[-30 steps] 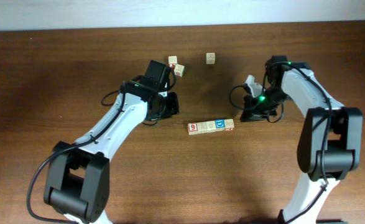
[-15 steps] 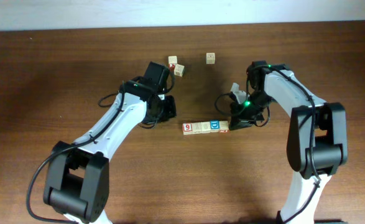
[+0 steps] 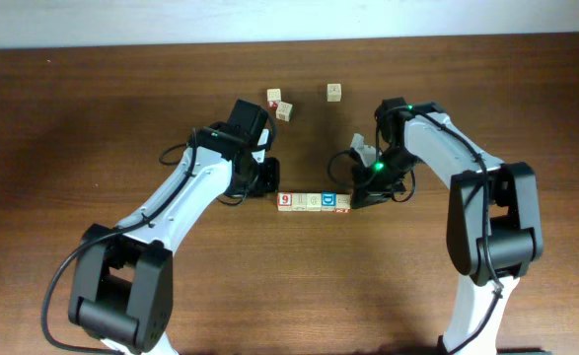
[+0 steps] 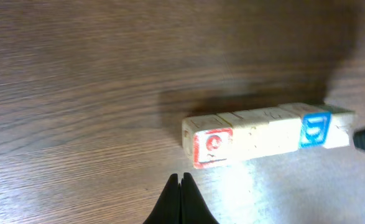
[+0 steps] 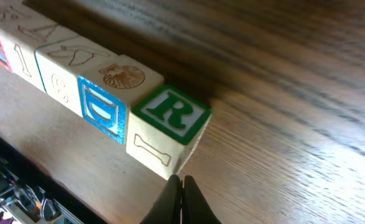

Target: Rotate 5 blocks

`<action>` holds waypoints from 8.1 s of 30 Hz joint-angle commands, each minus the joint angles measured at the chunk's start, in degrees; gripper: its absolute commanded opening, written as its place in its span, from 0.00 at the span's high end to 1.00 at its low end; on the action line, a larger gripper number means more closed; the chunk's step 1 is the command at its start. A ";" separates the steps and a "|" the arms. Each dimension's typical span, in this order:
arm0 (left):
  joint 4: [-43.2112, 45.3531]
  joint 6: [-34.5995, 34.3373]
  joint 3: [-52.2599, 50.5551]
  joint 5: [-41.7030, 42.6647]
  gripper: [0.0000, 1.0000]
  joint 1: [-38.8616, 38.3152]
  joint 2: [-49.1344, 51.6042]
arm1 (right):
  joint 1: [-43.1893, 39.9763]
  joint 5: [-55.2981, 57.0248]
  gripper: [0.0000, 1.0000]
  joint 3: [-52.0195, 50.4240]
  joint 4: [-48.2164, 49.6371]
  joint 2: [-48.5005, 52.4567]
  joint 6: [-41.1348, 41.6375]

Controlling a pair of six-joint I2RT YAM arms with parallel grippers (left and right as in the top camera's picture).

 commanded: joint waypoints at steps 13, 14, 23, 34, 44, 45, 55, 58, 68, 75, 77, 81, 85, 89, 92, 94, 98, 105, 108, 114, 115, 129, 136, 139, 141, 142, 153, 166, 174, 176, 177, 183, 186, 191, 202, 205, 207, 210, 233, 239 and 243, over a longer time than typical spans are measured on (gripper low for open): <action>-0.66 3.50 -0.59 2.43 1.00 0.42 -0.26 | 0.66 -1.01 0.96 -0.26 5.62 0.63 3.43; -0.87 3.50 -0.59 2.43 1.00 0.42 -0.26 | 0.59 -1.36 0.96 -0.24 5.60 0.61 3.45; 2.25 8.46 -3.26 6.99 1.00 3.21 -0.24 | -8.48 -9.99 0.96 0.74 1.05 -4.11 -1.51; 10.58 11.61 -8.39 23.47 1.00 8.24 3.45 | -8.90 -14.27 0.96 -5.73 8.13 -4.07 -2.67; 13.60 10.97 -8.39 23.21 1.00 8.24 8.31 | -8.87 -14.08 0.96 -5.73 8.20 -4.07 -2.64; 13.94 10.97 -8.39 23.26 1.00 8.24 8.31 | -8.83 -14.08 0.96 -5.73 8.20 -4.07 -2.64; 13.18 10.99 -8.39 27.80 1.00 8.17 8.31 | -8.79 -14.05 0.96 -5.84 7.43 -4.04 -2.62; 11.02 10.99 -8.41 24.61 1.00 8.17 8.31 | -8.79 -14.03 0.96 -6.60 7.54 -3.98 -2.62; 12.55 10.97 -8.46 26.88 1.00 7.89 8.31 | -8.79 -14.08 0.96 -7.43 8.17 -3.89 -2.60; 12.92 10.95 -8.50 26.80 1.00 6.08 8.31 | -8.79 -14.05 0.96 -7.43 8.15 -3.89 -2.60; 12.90 10.62 -8.50 26.40 1.00 6.08 8.31 | -8.79 -14.03 0.96 -7.43 8.17 -3.89 -1.64; 12.90 10.51 -8.52 26.40 1.00 6.08 8.31 | -8.79 -12.28 0.96 -8.55 8.83 -3.89 -0.15; 12.94 6.84 -8.50 25.09 1.00 5.88 8.31 | -8.79 -12.31 0.96 -10.05 10.71 -3.89 0.66; 12.87 4.87 -8.52 23.28 1.00 5.16 8.31 | -8.79 -12.28 0.96 -10.05 10.82 -3.89 0.66; 12.96 3.56 -8.79 22.49 1.00 5.16 8.31 | -8.79 -12.28 0.96 -10.05 10.82 -3.89 0.66; 12.98 3.58 -8.79 22.51 1.00 5.16 8.31 | -8.79 -12.31 0.96 -10.05 10.80 -3.89 0.66; 13.18 3.61 -8.79 22.49 1.00 4.85 8.31 | -8.79 -12.28 0.96 -10.05 10.78 -3.89 0.63; 13.79 3.63 -8.79 22.51 1.00 3.96 8.31 | -8.79 -11.56 0.96 -10.05 10.75 -3.89 0.63; 13.79 3.63 -8.79 22.51 1.00 3.96 8.31 | -8.79 -10.97 0.96 -10.05 10.71 -3.85 0.63; 13.77 3.63 -8.79 22.53 1.00 3.96 8.31 | -8.74 -9.11 0.96 -10.14 10.75 -2.16 0.61; 13.77 3.63 -8.79 22.53 1.00 3.96 8.31 | -8.68 -9.18 0.96 -10.45 10.84 -2.16 0.63; 13.81 3.63 -8.79 22.53 1.00 3.96 8.31 | -6.95 -11.08 0.96 -13.64 16.79 -2.16 2.01; 13.81 3.63 -8.79 22.51 1.00 3.96 8.31 | -8.09 -11.26 0.96 -13.64 17.20 -2.16 3.23; 13.81 3.63 -8.79 22.53 1.00 3.96 8.31 | -8.44 -11.23 0.96 -13.64 17.20 -2.16 3.23; 13.79 3.63 -8.79 22.56 1.00 3.96 8.31 | -9.66 -10.95 0.96 -13.64 17.20 -2.16 3.21; 13.79 3.63 -8.79 22.56 1.00 3.96 8.31 | -10.43 -10.95 0.96 -13.64 17.20 -2.16 3.21; 13.79 3.63 -8.79 22.53 1.00 3.96 8.31 | -7.58 -13.42 0.96 -13.64 16.61 -2.16 1.49; 14.67 -0.09 -8.76 21.38 1.00 4.24 8.31 | -7.61 -14.47 0.96 -13.64 16.35 -2.16 1.46; 15.89 -0.70 -8.76 20.31 1.00 4.22 8.31 | -7.61 -14.23 0.96 -13.64 16.35 -2.16 1.46; 15.98 -0.68 -8.76 20.11 1.00 4.24 8.31 | -7.61 -14.08 0.96 -13.64 16.33 -2.16 1.46; 15.96 -0.68 -8.76 20.13 1.00 4.26 8.31 | -7.61 -14.08 0.96 -13.64 16.33 -2.16 1.49; 16.17 1.95 -8.76 20.33 1.00 4.28 7.76 | -7.61 -14.05 0.96 -13.64 16.37 -2.16 1.46; 16.13 1.92 -8.76 20.35 1.00 4.59 7.76 | -7.61 -14.05 0.96 -13.64 16.37 -2.16 1.46; 16.15 2.62 -8.76 20.44 1.00 4.61 7.76 | -7.61 -14.03 0.96 -13.64 16.37 -2.16 1.44; 16.11 6.10 -8.76 24.17 1.00 5.99 7.76 | -7.61 -14.05 0.96 -13.64 16.33 -2.16 1.44; 16.04 6.10 -8.76 25.94 1.00 5.81 7.76 | -7.61 -14.05 0.96 -13.64 16.35 -2.16 1.44; 15.50 6.12 -8.79 25.94 1.00 5.75 7.76 | -7.61 -14.05 0.96 -13.64 16.35 -2.16 1.44; 15.50 6.08 -9.05 25.75 1.00 5.16 7.76 | -7.61 -14.05 0.96 -13.64 16.39 -2.16 1.44; 15.52 5.38 -9.16 24.26 1.00 4.48 7.76 | -7.61 -14.38 0.96 -13.64 15.69 -2.16 0.35; 15.63 5.38 -9.16 24.26 1.00 4.48 7.76 | -7.61 -18.21 0.96 -13.64 15.67 -2.19 -1.57; 15.74 5.38 -9.16 24.26 1.00 4.48 7.76 | -7.61 -19.28 0.96 -13.64 15.65 -2.29 -1.57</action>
